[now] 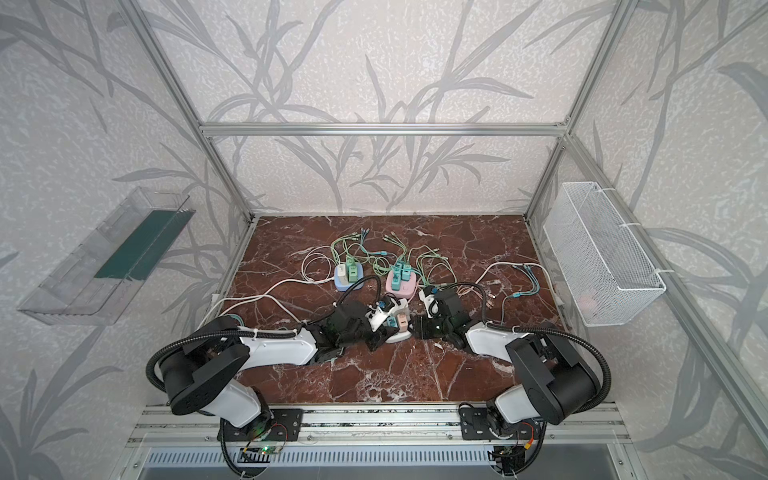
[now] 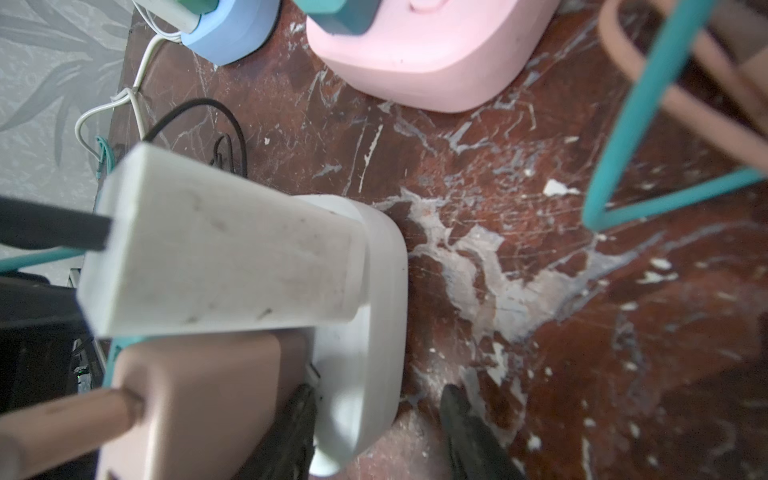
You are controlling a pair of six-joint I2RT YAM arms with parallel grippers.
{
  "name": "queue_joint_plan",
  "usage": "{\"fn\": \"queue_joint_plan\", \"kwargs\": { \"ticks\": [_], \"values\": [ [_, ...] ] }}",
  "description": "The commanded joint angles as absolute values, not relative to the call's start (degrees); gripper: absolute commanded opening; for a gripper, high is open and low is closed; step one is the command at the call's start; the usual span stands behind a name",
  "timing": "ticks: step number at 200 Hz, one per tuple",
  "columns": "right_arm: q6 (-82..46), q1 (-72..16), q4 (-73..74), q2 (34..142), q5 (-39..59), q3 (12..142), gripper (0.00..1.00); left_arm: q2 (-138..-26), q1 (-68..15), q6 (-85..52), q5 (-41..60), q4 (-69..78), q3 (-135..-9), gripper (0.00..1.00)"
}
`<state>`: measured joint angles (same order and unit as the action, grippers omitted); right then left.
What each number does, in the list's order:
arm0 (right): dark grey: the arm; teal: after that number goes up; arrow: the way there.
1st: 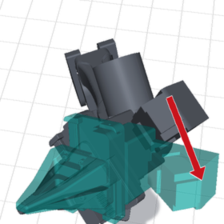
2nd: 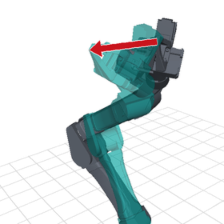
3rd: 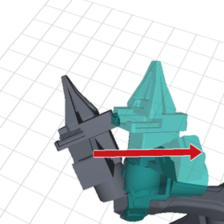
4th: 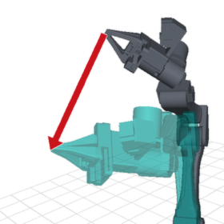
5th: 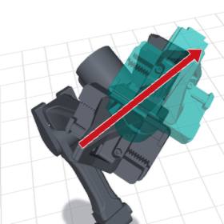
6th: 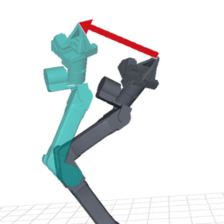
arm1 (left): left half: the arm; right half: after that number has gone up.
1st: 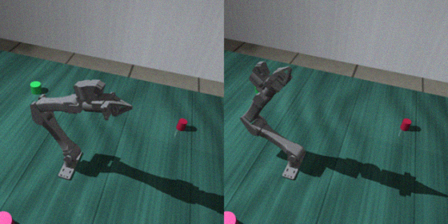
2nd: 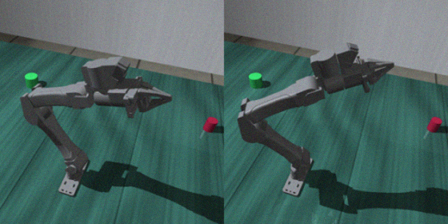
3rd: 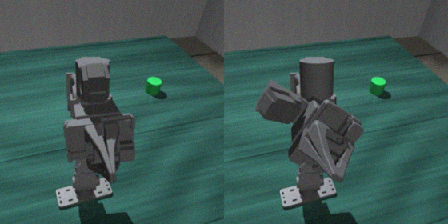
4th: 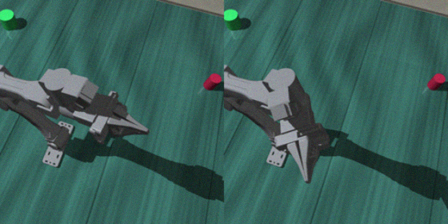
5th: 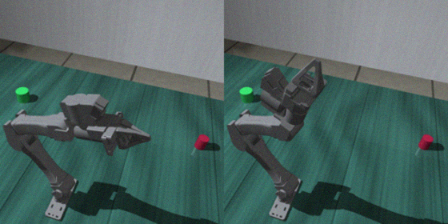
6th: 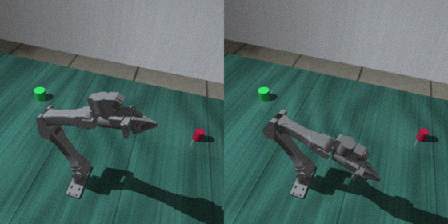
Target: Pull the plug off the socket
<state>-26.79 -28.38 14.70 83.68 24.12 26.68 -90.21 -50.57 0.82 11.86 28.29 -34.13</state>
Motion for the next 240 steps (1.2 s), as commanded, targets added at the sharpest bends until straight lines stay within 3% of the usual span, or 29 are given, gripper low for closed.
{"fn": "queue_joint_plan", "kwargs": {
  "ticks": [1, 68, 240],
  "values": [
    [-24.92, -29.00, 12.25, 84.61, 23.50, 26.99, 0.50, -91.08, -51.42, -0.92, 15.64, 31.00, -36.22, 0.12],
    [-24.82, -29.14, 10.40, 85.00, 20.51, 26.62, 0.47, -90.55, -54.42, 3.66, 11.83, 25.09, -39.20, 0.10],
    [-22.67, -30.04, 4.84, 84.77, 15.48, 27.25, 0.44, -88.43, -51.73, -5.25, 13.34, 42.40, -31.32, 0.08]
  ]
}}
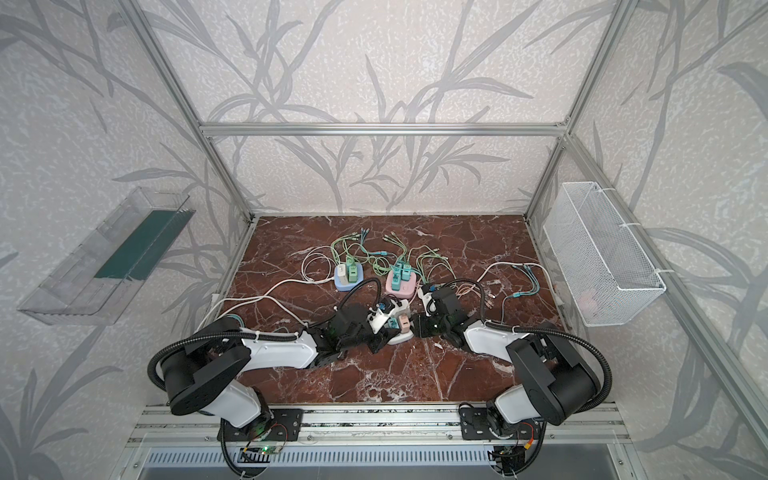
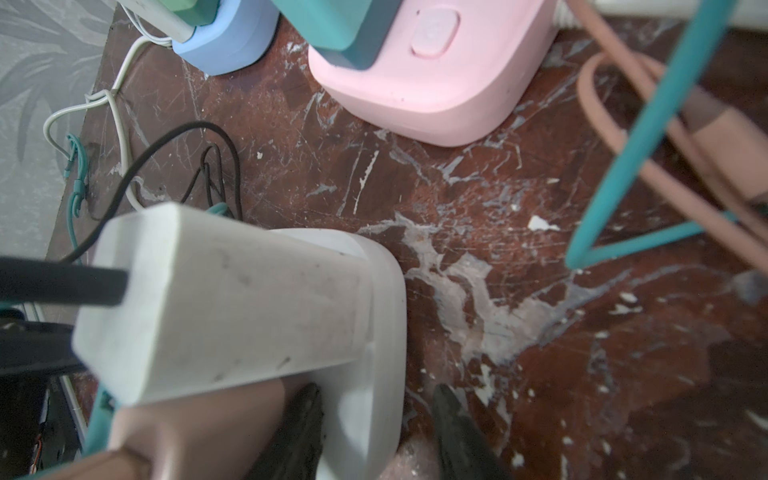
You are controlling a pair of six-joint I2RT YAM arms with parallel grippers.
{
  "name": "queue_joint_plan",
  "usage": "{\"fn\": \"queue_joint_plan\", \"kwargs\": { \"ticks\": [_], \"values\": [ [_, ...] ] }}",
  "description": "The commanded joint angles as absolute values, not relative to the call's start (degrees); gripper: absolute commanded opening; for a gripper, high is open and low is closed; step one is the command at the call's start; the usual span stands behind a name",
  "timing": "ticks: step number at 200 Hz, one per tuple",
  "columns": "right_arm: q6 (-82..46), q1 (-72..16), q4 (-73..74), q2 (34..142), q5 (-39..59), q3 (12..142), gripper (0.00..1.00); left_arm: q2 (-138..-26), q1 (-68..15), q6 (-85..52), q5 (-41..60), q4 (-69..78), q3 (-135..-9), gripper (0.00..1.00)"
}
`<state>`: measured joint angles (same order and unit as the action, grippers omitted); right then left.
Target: Pull the plug off the socket
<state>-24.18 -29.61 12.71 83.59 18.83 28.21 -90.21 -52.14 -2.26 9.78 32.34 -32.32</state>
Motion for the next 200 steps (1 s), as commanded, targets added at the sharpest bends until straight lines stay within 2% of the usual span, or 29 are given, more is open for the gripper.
{"fn": "queue_joint_plan", "kwargs": {
  "ticks": [1, 121, 200],
  "values": [
    [-22.67, -30.00, 4.79, 84.75, 15.47, 27.25, 0.44, -88.42, -51.70, -5.30, 13.35, 42.52, -31.31, 0.08],
    [-22.76, -30.28, 4.79, 86.31, 14.15, 27.16, 0.42, -85.99, -52.95, 0.59, 9.67, 34.74, -33.66, 0.07],
    [-22.45, -30.28, 4.75, 87.71, 13.80, 27.25, 0.42, -85.18, -52.85, -1.42, 9.28, 38.97, -32.57, 0.05]
  ]
}}
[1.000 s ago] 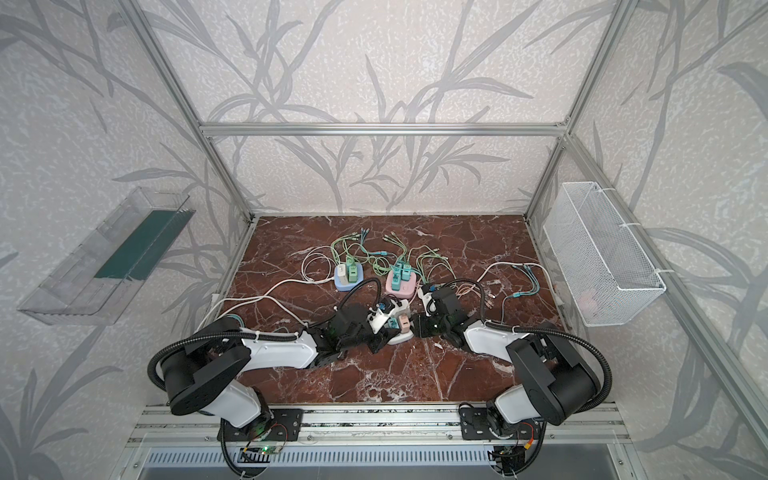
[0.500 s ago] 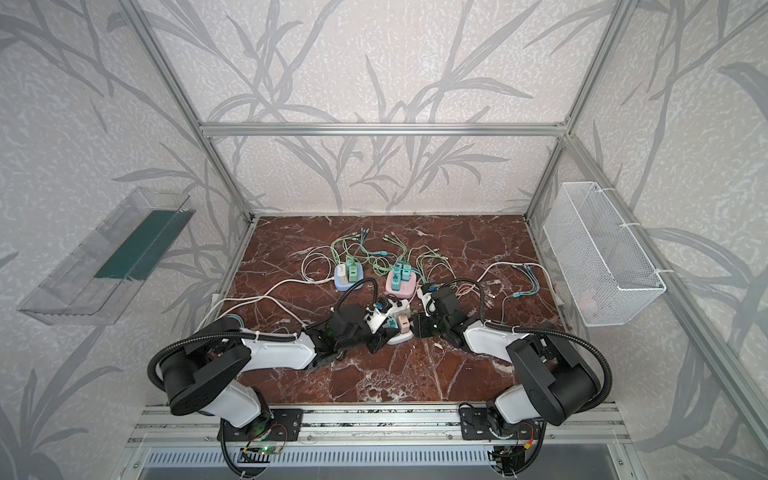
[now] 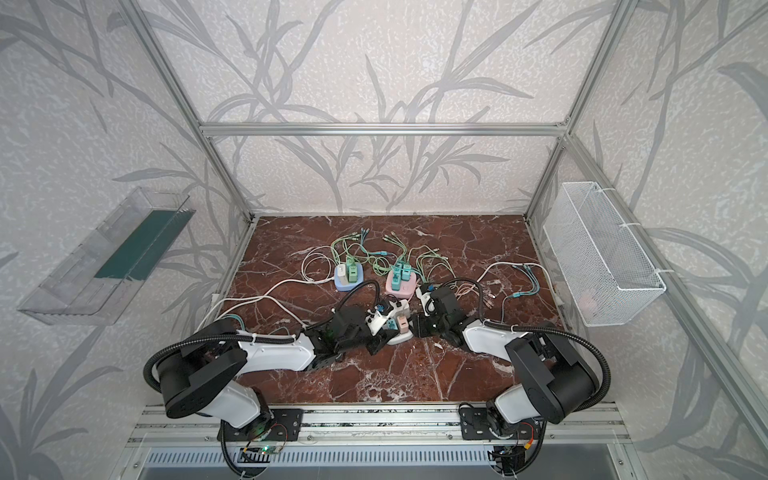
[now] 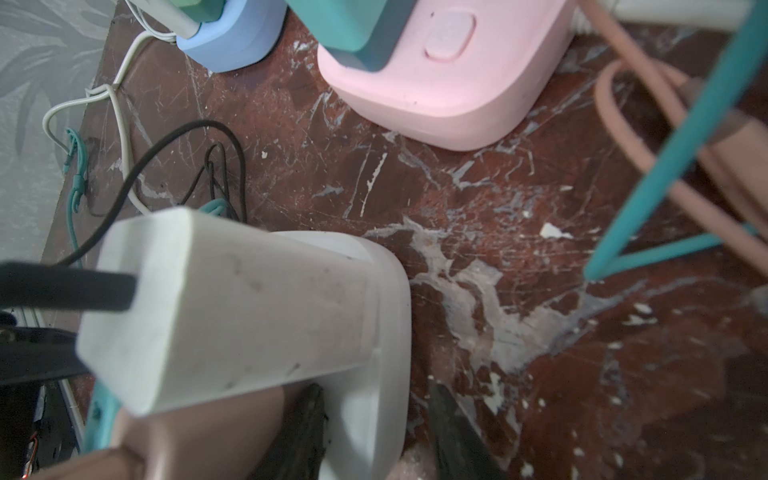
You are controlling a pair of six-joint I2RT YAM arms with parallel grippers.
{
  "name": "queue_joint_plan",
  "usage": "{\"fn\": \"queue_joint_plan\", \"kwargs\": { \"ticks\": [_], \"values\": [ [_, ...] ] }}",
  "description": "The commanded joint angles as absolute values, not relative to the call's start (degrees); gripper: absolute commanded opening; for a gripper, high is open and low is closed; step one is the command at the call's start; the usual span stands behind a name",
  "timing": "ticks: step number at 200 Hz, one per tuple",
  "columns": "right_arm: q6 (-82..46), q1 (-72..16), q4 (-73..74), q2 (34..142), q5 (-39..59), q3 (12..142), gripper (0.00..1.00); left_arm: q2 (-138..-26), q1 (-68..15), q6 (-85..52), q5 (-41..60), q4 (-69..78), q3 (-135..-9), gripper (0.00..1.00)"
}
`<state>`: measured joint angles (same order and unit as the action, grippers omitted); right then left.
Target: Pull the plug off the socket
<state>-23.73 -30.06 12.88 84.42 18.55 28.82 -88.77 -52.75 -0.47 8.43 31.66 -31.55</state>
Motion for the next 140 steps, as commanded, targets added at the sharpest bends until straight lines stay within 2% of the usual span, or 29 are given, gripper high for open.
{"fn": "queue_joint_plan", "kwargs": {
  "ticks": [1, 100, 140],
  "values": [
    [-22.48, -30.30, 4.79, 87.71, 13.80, 27.25, 0.42, -85.17, -52.83, -1.45, 9.30, 38.95, -32.59, 0.05],
    [-22.63, -30.35, 4.69, 87.36, 12.70, 27.08, 0.40, -86.05, -48.13, -8.40, 18.06, 41.96, -32.89, 0.05],
    [-22.81, -30.34, 4.57, 87.19, 12.22, 27.07, 0.40, -85.69, -47.99, -6.51, 18.72, 37.98, -34.15, 0.05]
  ]
}}
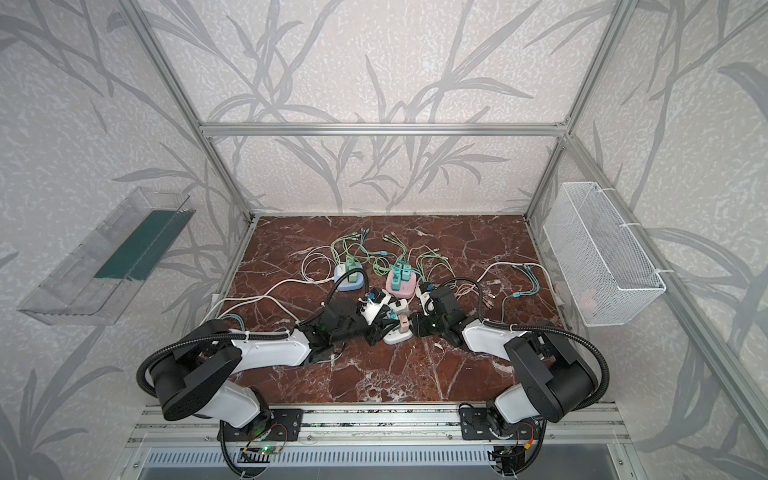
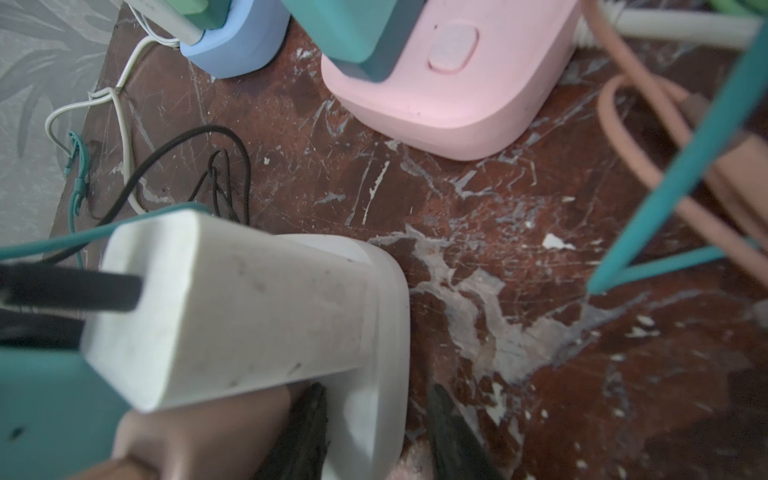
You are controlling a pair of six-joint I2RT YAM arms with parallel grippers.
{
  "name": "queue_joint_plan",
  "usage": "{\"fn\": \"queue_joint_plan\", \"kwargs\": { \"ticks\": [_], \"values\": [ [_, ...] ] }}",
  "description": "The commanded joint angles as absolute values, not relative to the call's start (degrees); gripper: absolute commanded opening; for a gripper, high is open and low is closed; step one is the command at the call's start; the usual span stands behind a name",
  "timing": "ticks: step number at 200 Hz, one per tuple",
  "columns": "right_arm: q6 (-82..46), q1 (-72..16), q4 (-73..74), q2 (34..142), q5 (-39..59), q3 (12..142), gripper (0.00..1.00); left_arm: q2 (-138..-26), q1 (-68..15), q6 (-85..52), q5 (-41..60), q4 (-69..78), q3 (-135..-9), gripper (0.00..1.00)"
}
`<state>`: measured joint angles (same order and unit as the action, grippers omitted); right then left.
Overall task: Pull the plug off the socket
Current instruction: 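Pull the teal charger up out of the white power strip with the left gripper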
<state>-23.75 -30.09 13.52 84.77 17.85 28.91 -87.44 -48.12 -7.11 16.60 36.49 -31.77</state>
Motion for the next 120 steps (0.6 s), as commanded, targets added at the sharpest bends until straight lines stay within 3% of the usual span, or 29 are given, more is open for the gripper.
{"fn": "queue_joint_plan", "kwargs": {
  "ticks": [1, 120],
  "values": [
    [-22.83, -30.37, 4.57, 87.19, 12.22, 27.07, 0.40, -85.69, -48.03, -6.55, 18.72, 37.98, -34.12, 0.05],
    [-23.20, -30.36, 6.26, 86.05, 12.58, 26.17, 0.40, -79.86, -48.78, -6.63, 12.79, 35.95, -26.92, 0.05]
  ]
}}
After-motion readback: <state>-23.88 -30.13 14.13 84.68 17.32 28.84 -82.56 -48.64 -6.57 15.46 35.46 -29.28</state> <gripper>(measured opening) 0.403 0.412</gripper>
